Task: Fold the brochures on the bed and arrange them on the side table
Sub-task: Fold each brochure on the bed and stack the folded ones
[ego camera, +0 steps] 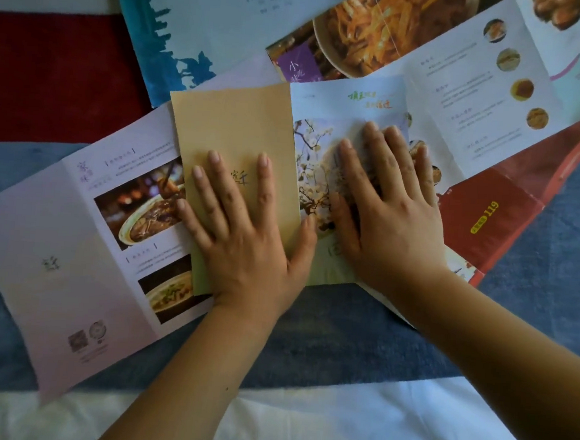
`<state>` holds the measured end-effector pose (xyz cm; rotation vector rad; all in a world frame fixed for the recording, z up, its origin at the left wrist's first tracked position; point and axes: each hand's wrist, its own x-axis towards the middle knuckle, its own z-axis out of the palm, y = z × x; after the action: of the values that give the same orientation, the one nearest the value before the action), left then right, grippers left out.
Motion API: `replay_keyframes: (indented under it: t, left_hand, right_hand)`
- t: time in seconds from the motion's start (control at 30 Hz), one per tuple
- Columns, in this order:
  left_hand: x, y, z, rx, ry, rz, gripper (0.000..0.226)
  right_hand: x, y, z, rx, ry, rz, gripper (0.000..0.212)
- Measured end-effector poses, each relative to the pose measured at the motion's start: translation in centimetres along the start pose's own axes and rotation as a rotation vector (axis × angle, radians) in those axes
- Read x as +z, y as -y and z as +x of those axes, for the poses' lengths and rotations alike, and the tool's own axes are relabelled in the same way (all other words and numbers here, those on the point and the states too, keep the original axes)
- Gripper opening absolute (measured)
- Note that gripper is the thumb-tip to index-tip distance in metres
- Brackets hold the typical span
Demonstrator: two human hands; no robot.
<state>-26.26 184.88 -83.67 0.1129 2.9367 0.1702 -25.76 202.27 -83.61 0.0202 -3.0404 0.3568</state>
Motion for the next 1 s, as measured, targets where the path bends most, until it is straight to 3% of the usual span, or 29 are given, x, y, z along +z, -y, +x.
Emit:
replay_keyframes:
  t: [0.23,0.57,0.8,1.0]
  left_hand:
    - [-0.5,5.7,-0.3,-0.013,-0.038,0.041,0.078]
    - [-1.2,15.0,-1.3,-0.05,-0.083,0.044,0.073]
    - [-1.3,16.2,-1.2,-0.045,-0.138,-0.08,0.071]
    - [-1.8,16.5,-1.3,-0.038,-0.078,-0.113,0.083]
  right_hand:
    - [0.6,5.7,0.5,-0.017,0.195,-0.055,0.065]
    - [3.3,14.1,1.0,-0.109,0.254,0.01,0.064]
    - [4.0,16.7,1.1,-0.063,0.26,0.052,0.07]
    - [4.3,17.5,1.2,-0.08,0.266,0.057,0.07]
